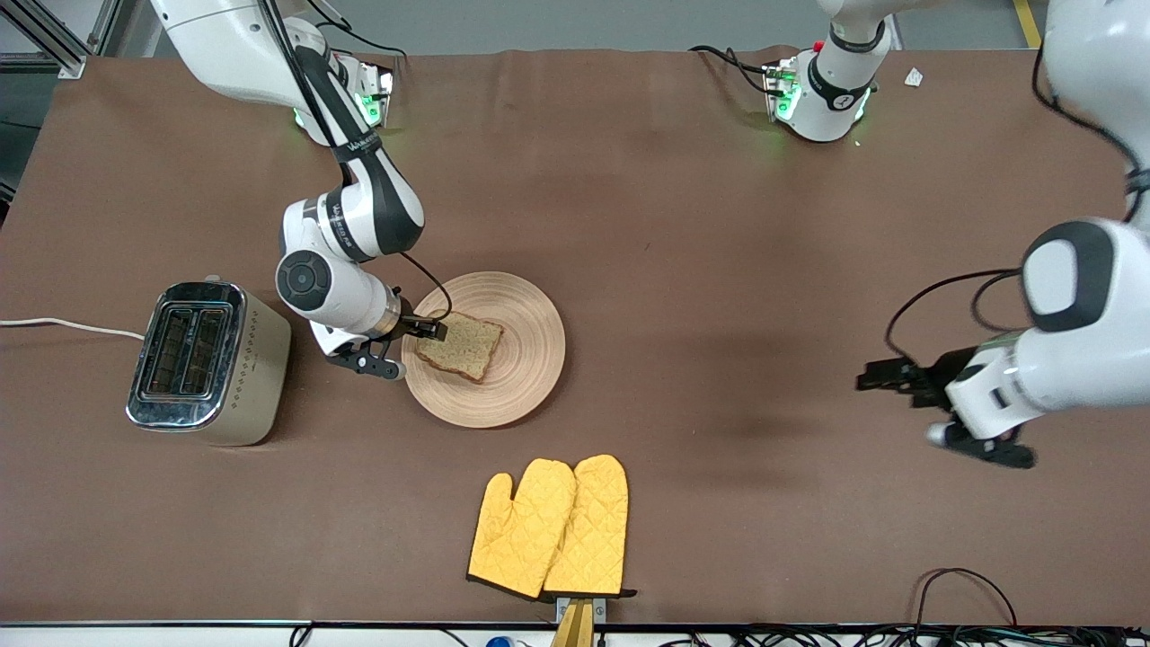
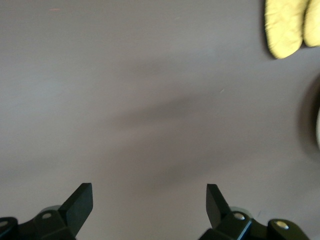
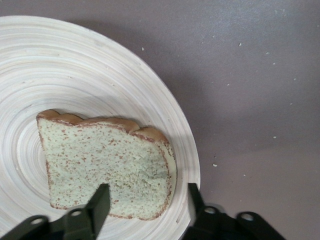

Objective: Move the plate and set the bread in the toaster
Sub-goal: 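Release the plate with the left gripper while the right gripper grasps the bread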

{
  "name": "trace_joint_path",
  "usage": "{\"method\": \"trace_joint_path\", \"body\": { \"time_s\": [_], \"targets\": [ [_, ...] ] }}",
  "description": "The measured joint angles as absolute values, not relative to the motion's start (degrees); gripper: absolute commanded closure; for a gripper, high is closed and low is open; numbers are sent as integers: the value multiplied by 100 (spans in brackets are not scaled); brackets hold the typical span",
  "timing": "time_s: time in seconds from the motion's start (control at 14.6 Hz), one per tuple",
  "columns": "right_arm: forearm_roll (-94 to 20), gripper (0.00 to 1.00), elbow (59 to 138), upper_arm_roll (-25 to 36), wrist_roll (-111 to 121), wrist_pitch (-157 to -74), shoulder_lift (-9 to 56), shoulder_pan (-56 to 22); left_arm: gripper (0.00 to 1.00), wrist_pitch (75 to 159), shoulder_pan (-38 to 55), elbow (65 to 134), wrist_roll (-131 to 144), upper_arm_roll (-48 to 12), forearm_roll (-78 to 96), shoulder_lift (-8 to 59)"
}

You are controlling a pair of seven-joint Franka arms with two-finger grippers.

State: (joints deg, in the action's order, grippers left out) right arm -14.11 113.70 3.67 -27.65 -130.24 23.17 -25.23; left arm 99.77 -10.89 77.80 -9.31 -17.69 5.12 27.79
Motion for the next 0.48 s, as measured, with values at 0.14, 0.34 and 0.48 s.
{"method": "trace_joint_path", "body": {
  "time_s": [0.14,0.34,0.48],
  "targets": [
    [-1405,43,11380,383,-2766,-13037,2327,-2520,0,9558,-1235,7778,-826,-1767,373,2266],
    [-1397,43,11397,385,-2766,-13185,2406,-2520,0,9303,-1273,7808,-402,-1770,113,1507],
    [-1391,43,11401,383,-2766,-13267,2493,-2524,0,9242,-1253,7975,-204,-1795,-56,1108]
  ]
}}
